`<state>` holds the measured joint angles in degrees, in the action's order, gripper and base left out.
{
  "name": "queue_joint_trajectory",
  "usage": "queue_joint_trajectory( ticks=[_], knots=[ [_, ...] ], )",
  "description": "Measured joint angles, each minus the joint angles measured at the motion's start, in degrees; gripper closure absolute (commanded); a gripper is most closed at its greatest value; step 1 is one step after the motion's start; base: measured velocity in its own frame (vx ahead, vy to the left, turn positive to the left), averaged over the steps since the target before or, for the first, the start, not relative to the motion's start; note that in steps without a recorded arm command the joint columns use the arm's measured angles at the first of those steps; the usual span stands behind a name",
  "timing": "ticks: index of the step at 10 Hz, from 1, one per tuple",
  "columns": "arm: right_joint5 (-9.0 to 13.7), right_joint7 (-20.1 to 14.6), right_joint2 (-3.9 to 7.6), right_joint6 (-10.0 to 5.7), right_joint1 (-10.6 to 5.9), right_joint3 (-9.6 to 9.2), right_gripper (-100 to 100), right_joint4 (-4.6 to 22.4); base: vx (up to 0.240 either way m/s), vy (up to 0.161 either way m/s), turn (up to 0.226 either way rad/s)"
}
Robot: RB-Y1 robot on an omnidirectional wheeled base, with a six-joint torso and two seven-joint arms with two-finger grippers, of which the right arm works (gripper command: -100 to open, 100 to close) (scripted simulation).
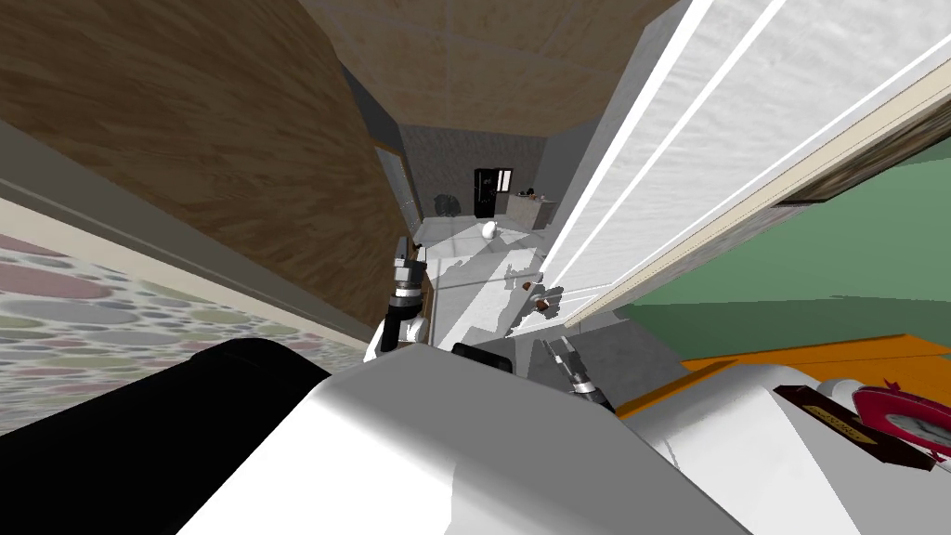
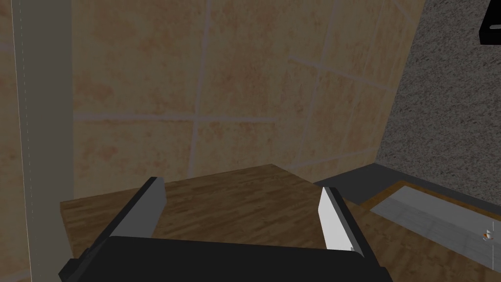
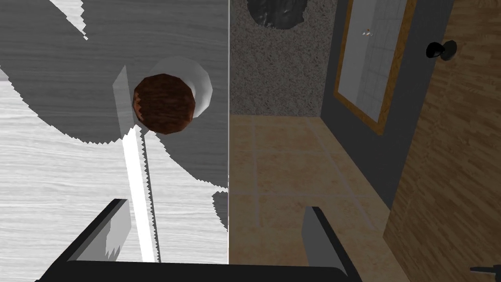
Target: Push the door open
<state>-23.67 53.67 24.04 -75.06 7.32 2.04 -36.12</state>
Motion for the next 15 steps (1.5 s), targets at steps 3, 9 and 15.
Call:
queue_joint_trajectory(
  ticks=[3, 9, 15],
  knots=[
    [-0.94, 2.17, 0.67, -1.88, -0.92, -0.02, -100, 3.66, 0.101, -0.111, 0.029],
    [-1.18, 2.23, 0.67, -2.07, -1.34, -0.49, -100, 4.01, 0.085, 0.152, -0.042],
    [-1.87, 2.15, 0.56, -2.83, -2.38, -1.96, -100, 5.19, 0.203, -0.027, -0.047]
  ],
)
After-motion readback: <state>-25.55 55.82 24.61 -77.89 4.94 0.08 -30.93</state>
